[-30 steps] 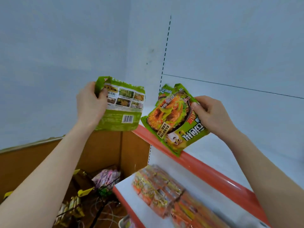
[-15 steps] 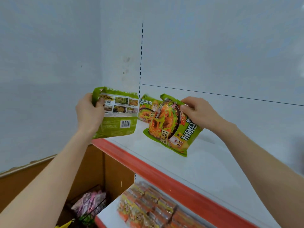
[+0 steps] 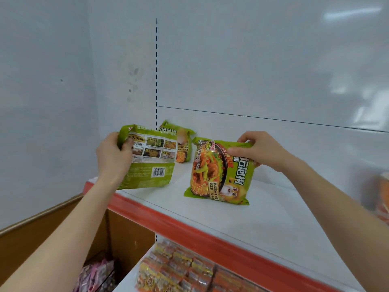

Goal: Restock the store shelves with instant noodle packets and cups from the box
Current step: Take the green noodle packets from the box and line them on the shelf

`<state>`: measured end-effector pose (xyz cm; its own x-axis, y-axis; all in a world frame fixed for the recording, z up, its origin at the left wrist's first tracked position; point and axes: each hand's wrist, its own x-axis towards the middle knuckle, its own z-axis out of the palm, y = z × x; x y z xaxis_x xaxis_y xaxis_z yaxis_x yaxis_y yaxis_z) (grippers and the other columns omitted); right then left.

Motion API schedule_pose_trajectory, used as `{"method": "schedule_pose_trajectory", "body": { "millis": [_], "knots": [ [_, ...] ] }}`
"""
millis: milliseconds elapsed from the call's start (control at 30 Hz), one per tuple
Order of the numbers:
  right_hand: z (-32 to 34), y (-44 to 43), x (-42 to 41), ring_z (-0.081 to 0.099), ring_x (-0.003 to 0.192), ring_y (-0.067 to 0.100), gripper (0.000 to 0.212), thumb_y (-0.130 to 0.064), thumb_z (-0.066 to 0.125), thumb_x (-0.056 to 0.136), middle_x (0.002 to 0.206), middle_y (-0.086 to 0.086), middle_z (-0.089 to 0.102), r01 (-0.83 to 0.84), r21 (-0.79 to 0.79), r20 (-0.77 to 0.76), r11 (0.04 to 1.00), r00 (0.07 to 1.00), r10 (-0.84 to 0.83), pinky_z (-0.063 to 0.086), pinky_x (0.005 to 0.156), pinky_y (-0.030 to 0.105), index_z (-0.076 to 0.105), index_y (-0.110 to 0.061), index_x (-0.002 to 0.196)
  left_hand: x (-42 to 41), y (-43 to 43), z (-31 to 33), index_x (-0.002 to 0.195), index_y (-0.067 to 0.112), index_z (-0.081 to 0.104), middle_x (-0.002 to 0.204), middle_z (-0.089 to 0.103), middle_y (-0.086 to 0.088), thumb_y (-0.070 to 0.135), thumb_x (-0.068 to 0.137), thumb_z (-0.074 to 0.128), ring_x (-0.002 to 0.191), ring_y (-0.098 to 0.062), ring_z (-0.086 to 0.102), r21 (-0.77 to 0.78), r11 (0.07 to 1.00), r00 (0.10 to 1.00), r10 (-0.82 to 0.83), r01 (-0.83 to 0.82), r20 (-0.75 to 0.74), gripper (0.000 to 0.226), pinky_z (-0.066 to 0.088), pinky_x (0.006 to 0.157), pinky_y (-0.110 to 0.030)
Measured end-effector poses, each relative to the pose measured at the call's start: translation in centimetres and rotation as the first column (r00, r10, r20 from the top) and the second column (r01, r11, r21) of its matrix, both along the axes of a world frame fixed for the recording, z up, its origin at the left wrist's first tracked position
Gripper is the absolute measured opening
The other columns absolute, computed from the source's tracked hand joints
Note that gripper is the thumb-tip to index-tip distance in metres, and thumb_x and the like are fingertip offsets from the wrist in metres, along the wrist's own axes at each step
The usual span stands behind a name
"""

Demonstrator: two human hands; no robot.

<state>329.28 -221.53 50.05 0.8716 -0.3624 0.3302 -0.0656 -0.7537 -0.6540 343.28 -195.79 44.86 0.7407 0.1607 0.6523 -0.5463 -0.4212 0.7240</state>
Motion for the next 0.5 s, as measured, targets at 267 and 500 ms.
{"method": "schedule_pose_trajectory", "body": {
  "millis": [267, 500],
  "knots": [
    [-3.3, -0.8, 0.2, 0.067, 0.090, 0.016, 0.034, -0.012, 0.073, 0.074, 0.100, 0.001, 0.069, -0.155, 0.432, 0.083, 0.888, 0.988, 0.132, 0.054, 0.082, 0.031, 0.057, -0.019, 0.103, 1.2, -1.2, -0.7, 0.097, -0.001, 0.060, 0.091, 0.062, -0.020, 0.013, 0.092, 0.050, 0.079, -0.021, 0.044, -0.031, 0.997, 0.997, -0.074, 0.074, -0.004, 0.018, 0.025, 0.064, -0.025],
    [-6.1, -0.6, 0.9, 0.069, 0.086, 0.019, 0.042, 0.002, 0.070, 0.073, 0.102, 0.004, 0.071, -0.121, 0.515, -0.030, 0.849, 0.987, 0.159, 0.056, 0.069, 0.030, 0.059, -0.012, 0.111, 1.5, -0.5, -1.0, 0.090, 0.000, 0.058, 0.078, 0.053, -0.009, 0.011, 0.092, 0.051, 0.076, -0.023, 0.045, -0.071, 0.992, 0.995, -0.101, 0.102, 0.018, 0.013, 0.024, 0.062, -0.025]
  ]
}}
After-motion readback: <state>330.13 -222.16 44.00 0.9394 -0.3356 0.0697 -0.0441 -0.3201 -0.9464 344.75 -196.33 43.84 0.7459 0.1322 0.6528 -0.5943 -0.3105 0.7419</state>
